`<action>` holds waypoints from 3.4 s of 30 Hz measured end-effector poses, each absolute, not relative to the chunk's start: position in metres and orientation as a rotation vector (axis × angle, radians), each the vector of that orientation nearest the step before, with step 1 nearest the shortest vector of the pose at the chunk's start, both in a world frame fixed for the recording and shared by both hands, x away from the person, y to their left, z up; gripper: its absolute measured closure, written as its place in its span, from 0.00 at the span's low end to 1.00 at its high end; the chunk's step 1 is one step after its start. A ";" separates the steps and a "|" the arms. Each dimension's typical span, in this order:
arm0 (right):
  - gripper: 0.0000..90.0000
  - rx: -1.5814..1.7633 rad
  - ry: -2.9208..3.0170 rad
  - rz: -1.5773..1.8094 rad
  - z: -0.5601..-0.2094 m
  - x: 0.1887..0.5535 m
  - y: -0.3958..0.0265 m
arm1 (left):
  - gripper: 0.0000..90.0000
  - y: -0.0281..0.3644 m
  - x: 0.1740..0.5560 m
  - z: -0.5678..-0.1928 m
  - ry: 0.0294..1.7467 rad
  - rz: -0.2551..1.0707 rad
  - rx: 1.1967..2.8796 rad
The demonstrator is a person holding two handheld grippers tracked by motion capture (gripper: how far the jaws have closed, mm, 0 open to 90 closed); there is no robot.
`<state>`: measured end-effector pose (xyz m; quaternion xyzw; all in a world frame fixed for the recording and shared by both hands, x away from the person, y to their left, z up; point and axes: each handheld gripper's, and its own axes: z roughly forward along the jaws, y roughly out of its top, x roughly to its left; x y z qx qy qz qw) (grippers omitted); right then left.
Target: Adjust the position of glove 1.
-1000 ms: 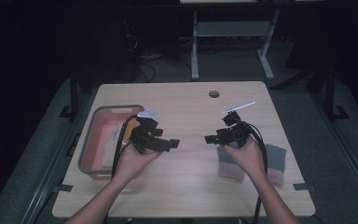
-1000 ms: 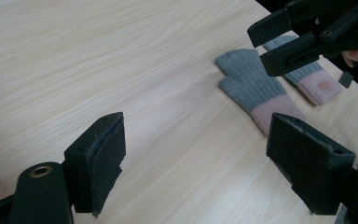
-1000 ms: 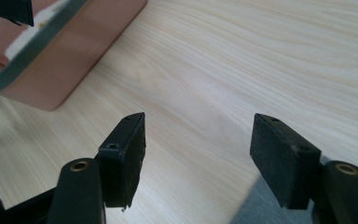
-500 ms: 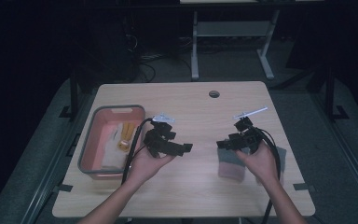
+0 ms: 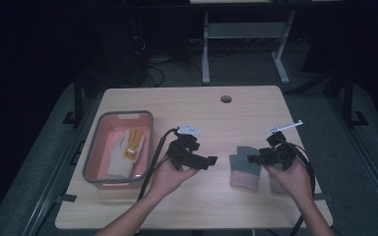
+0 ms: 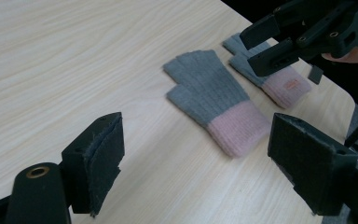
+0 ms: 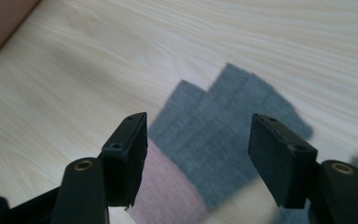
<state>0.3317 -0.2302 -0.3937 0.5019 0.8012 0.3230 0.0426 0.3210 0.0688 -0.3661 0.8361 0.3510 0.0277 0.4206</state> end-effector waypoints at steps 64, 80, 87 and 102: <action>0.90 1.728 2.328 0.805 -0.450 0.293 -0.313 | 0.21 0.021 0.308 -0.396 0.820 0.025 2.124; 0.91 1.678 2.282 0.895 -0.417 0.291 -0.310 | 0.21 0.024 0.311 -0.395 0.823 0.034 2.127; 0.91 1.614 2.315 0.910 -0.405 0.294 -0.289 | 0.21 0.027 0.310 -0.395 0.832 0.043 2.125; 0.91 1.573 2.353 0.902 -0.404 0.304 -0.244 | 0.22 0.030 0.311 -0.399 0.852 0.052 2.124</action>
